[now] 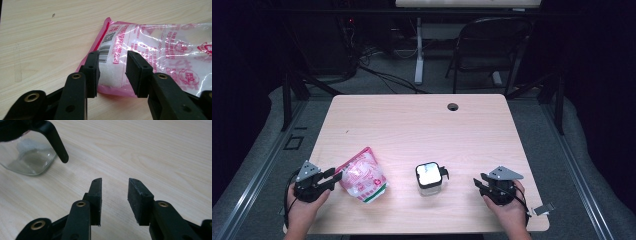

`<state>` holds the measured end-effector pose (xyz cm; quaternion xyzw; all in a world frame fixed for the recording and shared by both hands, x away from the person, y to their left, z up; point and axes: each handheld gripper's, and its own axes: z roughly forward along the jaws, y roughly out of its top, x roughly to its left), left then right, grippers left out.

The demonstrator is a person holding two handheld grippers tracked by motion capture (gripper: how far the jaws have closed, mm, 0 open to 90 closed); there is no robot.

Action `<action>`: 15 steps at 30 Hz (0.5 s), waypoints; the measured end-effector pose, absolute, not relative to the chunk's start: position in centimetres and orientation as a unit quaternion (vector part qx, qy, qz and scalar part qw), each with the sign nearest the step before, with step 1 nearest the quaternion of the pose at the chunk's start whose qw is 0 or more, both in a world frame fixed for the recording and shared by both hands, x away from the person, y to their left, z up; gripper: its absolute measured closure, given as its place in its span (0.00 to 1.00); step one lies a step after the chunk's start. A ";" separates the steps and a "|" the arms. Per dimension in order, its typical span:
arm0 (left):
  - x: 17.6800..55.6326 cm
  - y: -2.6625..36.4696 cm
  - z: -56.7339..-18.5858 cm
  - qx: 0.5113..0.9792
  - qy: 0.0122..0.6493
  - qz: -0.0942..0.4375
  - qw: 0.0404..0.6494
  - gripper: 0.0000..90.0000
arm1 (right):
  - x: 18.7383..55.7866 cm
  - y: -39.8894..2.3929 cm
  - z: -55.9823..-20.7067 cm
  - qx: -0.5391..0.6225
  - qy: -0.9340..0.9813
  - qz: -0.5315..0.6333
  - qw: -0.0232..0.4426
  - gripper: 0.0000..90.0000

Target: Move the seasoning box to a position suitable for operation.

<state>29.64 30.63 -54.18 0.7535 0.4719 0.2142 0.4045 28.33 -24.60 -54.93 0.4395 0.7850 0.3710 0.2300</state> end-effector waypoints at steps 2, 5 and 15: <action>29.7 30.7 -54.1 0.754 0.471 0.215 0.405 0.73 | 28.4 -24.6 -54.9 0.439 0.788 0.368 0.226 0.72; 29.6 30.7 -53.9 0.754 0.470 0.215 0.405 0.75 | 28.4 -24.6 -54.7 0.444 0.783 0.373 0.227 0.72; 29.3 30.2 -53.3 0.742 0.471 0.214 0.426 0.75 | 27.7 -24.4 -54.2 0.449 0.777 0.398 0.190 0.77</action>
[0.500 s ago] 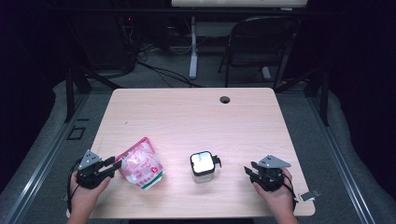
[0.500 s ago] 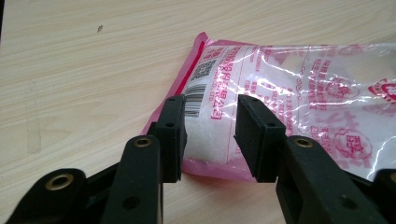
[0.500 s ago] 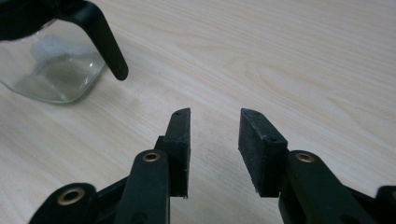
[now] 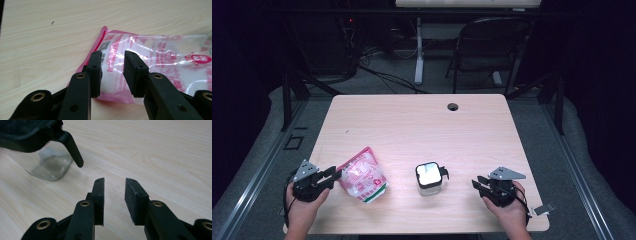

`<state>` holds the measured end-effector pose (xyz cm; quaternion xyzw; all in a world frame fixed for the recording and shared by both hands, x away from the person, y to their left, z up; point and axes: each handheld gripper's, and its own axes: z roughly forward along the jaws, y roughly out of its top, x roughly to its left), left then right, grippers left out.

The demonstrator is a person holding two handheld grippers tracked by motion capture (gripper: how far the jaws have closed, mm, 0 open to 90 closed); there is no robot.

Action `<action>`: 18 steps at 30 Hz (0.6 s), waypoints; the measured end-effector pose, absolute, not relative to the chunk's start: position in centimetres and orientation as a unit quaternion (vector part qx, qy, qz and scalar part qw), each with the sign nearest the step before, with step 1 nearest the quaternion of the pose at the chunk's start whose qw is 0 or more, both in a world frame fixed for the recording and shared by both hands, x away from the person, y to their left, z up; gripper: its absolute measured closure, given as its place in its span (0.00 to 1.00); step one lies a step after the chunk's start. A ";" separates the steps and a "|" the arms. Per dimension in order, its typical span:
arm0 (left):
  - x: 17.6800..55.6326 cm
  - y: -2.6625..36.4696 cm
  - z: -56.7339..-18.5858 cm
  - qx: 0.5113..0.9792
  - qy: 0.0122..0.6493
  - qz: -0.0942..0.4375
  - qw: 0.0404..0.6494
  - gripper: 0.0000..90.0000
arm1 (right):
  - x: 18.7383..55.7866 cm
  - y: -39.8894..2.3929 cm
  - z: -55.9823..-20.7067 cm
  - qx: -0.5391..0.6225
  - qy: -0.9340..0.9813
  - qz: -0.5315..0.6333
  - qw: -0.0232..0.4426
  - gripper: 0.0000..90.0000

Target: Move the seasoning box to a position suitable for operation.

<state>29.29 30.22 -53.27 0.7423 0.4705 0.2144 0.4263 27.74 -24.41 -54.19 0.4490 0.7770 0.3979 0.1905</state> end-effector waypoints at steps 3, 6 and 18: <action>29.2 29.3 -53.1 0.753 0.461 0.204 0.423 0.75 | 27.7 -24.6 -53.5 0.455 0.761 0.423 0.186 0.77; 29.0 28.7 -52.9 0.761 0.453 0.209 0.416 0.76 | 28.0 -24.5 -53.1 0.454 0.756 0.435 0.182 0.77; 28.9 27.2 -52.3 0.770 0.439 0.190 0.422 0.76 | 29.2 -21.4 -52.6 0.412 0.781 0.435 0.177 0.85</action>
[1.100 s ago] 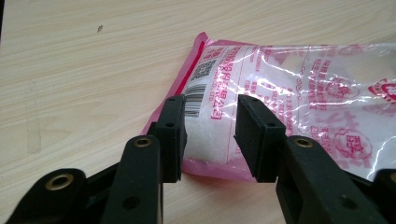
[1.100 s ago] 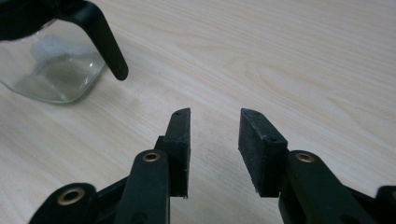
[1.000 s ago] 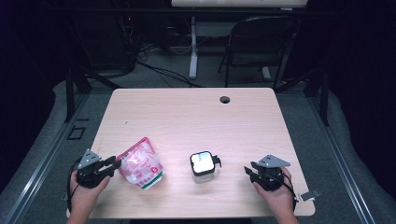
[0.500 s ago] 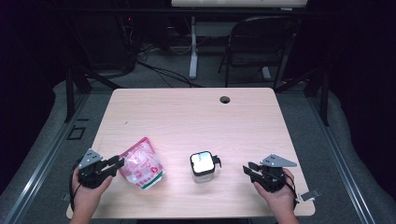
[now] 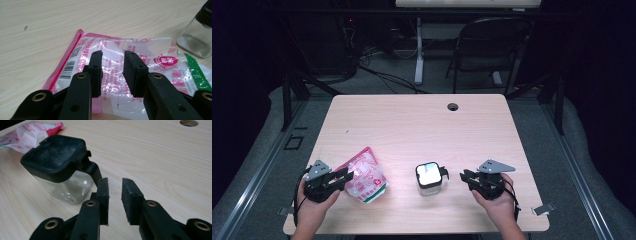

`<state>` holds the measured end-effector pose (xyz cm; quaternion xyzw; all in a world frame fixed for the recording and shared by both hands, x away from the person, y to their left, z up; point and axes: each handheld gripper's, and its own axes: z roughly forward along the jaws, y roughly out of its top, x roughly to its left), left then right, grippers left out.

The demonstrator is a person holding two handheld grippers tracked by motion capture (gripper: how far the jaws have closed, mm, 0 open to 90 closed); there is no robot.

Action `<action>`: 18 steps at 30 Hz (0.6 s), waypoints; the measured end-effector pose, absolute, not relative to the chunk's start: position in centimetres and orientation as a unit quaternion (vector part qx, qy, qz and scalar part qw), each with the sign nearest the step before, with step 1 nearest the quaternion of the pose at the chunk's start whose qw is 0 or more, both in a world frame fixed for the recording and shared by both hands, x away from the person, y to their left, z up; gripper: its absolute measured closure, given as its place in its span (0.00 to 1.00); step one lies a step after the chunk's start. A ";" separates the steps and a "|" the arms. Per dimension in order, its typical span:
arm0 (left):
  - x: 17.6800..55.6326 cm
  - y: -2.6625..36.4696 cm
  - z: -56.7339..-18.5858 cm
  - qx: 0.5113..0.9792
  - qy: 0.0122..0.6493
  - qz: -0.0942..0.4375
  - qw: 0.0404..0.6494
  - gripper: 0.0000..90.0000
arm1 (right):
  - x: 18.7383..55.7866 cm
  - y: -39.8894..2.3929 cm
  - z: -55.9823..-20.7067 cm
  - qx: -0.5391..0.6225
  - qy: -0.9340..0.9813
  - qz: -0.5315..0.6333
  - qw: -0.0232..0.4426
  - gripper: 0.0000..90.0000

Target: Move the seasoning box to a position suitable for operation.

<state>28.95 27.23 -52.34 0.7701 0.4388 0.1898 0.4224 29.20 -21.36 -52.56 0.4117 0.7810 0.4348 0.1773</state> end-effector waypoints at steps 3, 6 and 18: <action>28.5 27.3 -52.2 0.765 0.439 0.191 0.431 0.76 | 29.5 -20.5 -52.2 0.405 0.787 0.434 0.170 0.87; 28.3 27.3 -52.0 0.762 0.438 0.192 0.437 0.76 | 29.6 -19.6 -52.3 0.391 0.803 0.417 0.169 0.84; 28.3 27.0 -51.6 0.761 0.434 0.197 0.440 0.79 | 30.6 -16.9 -54.6 0.392 0.820 0.380 0.172 0.76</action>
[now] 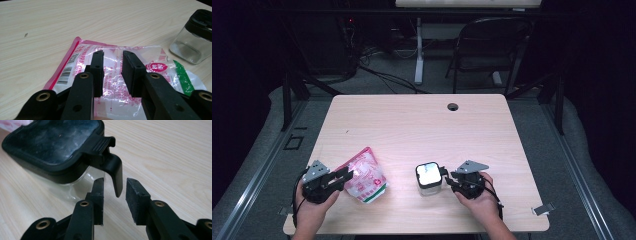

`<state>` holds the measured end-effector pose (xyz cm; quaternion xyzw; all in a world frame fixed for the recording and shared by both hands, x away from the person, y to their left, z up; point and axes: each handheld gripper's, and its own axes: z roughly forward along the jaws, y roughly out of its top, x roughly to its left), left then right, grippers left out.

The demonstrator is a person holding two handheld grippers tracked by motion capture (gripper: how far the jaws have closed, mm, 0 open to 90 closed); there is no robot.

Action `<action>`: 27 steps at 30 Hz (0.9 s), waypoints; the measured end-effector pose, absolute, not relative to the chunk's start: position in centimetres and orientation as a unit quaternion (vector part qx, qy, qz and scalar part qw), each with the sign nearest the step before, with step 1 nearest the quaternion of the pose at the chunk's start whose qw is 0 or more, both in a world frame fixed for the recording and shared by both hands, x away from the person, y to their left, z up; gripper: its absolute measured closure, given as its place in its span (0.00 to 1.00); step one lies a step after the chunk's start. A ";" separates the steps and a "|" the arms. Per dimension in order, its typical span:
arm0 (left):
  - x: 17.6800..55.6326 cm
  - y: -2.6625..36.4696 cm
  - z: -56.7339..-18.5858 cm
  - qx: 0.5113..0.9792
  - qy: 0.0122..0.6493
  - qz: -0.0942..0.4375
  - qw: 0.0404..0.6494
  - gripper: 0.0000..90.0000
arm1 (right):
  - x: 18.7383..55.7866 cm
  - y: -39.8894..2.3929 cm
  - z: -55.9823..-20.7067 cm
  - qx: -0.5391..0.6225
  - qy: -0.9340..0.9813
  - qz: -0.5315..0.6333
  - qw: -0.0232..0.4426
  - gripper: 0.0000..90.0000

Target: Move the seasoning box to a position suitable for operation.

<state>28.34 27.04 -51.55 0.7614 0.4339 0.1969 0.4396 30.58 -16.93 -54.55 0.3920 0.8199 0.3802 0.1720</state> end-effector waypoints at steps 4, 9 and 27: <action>28.6 26.6 -51.9 0.772 0.422 0.196 0.433 0.79 | 31.2 -16.5 -55.0 0.390 0.821 0.382 0.167 0.76; 28.3 26.4 -52.2 0.776 0.418 0.199 0.428 0.79 | 30.8 -16.2 -55.7 0.387 0.820 0.381 0.183 0.78; 28.0 27.8 -52.6 0.761 0.438 0.204 0.433 0.79 | 31.4 -16.0 -55.9 0.383 0.820 0.386 0.181 0.85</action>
